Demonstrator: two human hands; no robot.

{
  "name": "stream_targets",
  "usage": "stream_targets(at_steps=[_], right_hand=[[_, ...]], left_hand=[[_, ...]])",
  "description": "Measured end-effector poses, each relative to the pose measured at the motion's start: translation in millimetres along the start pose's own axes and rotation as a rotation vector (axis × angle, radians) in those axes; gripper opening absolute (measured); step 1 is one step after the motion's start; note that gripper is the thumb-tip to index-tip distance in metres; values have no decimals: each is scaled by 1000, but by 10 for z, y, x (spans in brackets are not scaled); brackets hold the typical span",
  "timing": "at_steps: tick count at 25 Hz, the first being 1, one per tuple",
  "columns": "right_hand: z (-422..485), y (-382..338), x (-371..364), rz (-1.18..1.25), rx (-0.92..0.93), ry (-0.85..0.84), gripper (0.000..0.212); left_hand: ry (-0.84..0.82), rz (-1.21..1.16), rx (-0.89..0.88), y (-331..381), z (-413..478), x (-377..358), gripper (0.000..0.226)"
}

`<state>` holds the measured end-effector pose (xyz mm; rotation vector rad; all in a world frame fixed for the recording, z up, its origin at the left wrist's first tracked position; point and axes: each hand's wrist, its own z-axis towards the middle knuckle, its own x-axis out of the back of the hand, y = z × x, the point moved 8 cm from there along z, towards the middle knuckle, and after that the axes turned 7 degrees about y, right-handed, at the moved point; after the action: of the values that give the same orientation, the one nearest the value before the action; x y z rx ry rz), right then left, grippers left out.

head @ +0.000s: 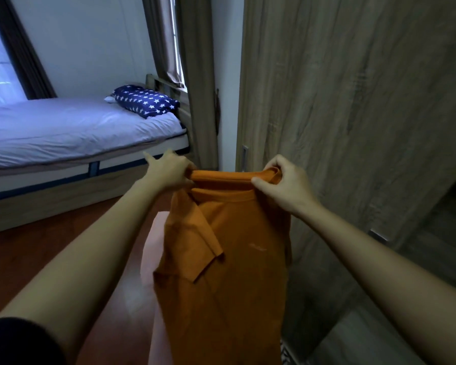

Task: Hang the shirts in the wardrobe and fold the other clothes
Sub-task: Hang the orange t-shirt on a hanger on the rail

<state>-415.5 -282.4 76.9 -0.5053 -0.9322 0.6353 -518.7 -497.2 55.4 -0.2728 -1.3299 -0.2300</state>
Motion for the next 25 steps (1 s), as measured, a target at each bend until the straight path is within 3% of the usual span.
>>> stream_targets(at_steps=[4, 6, 8, 10, 12, 16, 18, 20, 22, 25], right_hand=[[-472, -259, 707, -62, 19, 97, 18], [-707, -336, 1066, -114, 27, 133, 18], [-936, -438, 1467, -172, 42, 200, 18], [-1140, -523, 1933, -186, 54, 290, 16], [-1311, -538, 2371, -173, 35, 283, 15], [-1695, -524, 2848, -76, 51, -52, 13], [-1882, -527, 3119, -61, 52, -99, 8], [-1994, -433, 3384, -137, 9, -89, 19], [-2078, -290, 3587, -327, -39, -127, 32], [-2215, -98, 3856, -469, -165, -174, 41]], left_hand=[[204, -26, 214, -36, -702, 514, 20], [320, -271, 266, 54, -984, 849, 22], [420, -699, 292, 272, -1234, 1214, 24], [311, -1041, 187, 709, -1421, 1432, 32], [143, -1044, 85, 1143, -1564, 1539, 32], [243, -976, 66, 1491, -1525, 1897, 22], [224, -981, 27, 1800, -1483, 1944, 19], [141, -997, -67, 2176, -1504, 1943, 22], [-42, -1006, -288, 2617, -1535, 1932, 30], [-213, -1262, -446, 3030, -1494, 1956, 43]])
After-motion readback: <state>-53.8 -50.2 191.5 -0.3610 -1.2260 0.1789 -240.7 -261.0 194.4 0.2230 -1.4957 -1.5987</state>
